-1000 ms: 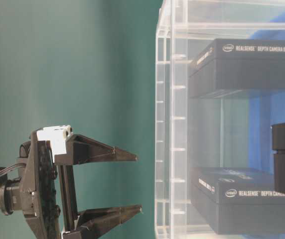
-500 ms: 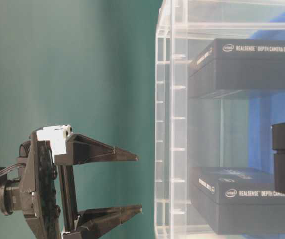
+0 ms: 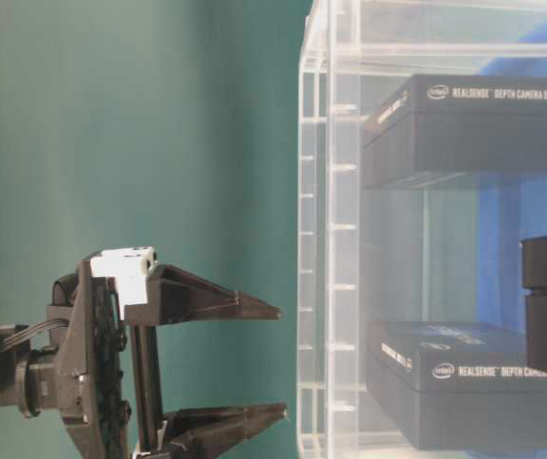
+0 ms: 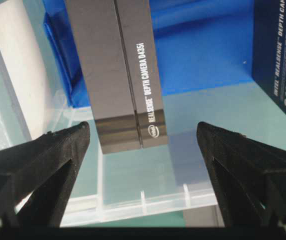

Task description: Take the box out of the case with the left arm.

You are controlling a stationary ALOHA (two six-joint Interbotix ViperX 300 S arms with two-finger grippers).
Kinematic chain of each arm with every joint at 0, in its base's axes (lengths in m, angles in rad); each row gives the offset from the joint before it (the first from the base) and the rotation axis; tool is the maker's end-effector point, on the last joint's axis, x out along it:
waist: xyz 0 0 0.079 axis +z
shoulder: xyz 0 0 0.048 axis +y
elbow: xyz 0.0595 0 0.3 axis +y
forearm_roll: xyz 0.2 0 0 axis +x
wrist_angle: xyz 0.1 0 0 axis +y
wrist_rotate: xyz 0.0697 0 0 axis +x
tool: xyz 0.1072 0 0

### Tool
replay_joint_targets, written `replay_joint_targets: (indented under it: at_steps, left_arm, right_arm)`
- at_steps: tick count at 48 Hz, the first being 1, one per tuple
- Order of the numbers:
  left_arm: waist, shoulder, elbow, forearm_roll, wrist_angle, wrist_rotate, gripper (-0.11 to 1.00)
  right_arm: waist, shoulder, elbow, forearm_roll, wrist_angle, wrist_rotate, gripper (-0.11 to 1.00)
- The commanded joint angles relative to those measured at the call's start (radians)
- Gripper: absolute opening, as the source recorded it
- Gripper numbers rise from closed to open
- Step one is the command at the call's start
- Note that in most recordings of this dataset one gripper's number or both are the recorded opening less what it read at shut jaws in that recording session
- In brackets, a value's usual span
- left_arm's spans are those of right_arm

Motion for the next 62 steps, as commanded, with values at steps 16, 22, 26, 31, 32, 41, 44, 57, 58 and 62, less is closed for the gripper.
replay_joint_targets:
  at_steps: [16, 22, 26, 31, 32, 41, 44, 57, 58, 62]
  left_arm:
    - [0.003, -0.021, 0.089, 0.014, -0.094, -0.005, 0.88]
    - [0.008, -0.021, 0.126, 0.014, -0.135, -0.006, 0.88]
    - [0.011, -0.021, 0.143, 0.014, -0.158, -0.008, 0.88]
    - [0.017, -0.018, 0.166, 0.015, -0.181, -0.009, 0.88]
    - [0.017, -0.017, 0.169, 0.015, -0.186, -0.009, 0.88]
    - [0.026, -0.011, 0.199, 0.023, -0.232, -0.008, 0.88]
    - [0.029, -0.011, 0.207, 0.025, -0.244, -0.008, 0.88]
    - [0.035, -0.009, 0.239, 0.025, -0.270, -0.009, 0.88]
    - [0.035, -0.006, 0.241, 0.025, -0.272, -0.009, 0.88]
    - [0.035, -0.006, 0.245, 0.026, -0.276, -0.009, 0.88]
  right_arm:
    - [0.000, 0.002, -0.011, -0.003, -0.003, 0.002, 0.01]
    - [0.000, 0.002, -0.011, -0.003, -0.003, 0.002, 0.01]
    - [0.000, 0.002, -0.011, -0.003, -0.003, 0.002, 0.01]
    - [0.000, 0.002, -0.011, -0.003, -0.003, 0.002, 0.01]
    - [0.000, 0.002, -0.011, -0.003, -0.005, 0.002, 0.01]
    - [0.000, 0.002, -0.011, -0.003, -0.005, 0.002, 0.01]
    - [0.000, 0.002, -0.011, -0.003, -0.003, 0.002, 0.01]
    - [0.000, 0.002, -0.011, -0.003, -0.005, 0.002, 0.01]
    - [0.000, 0.002, -0.011, -0.003, -0.005, 0.002, 0.01]
    - [0.000, 0.002, -0.011, -0.003, -0.005, 0.002, 0.01]
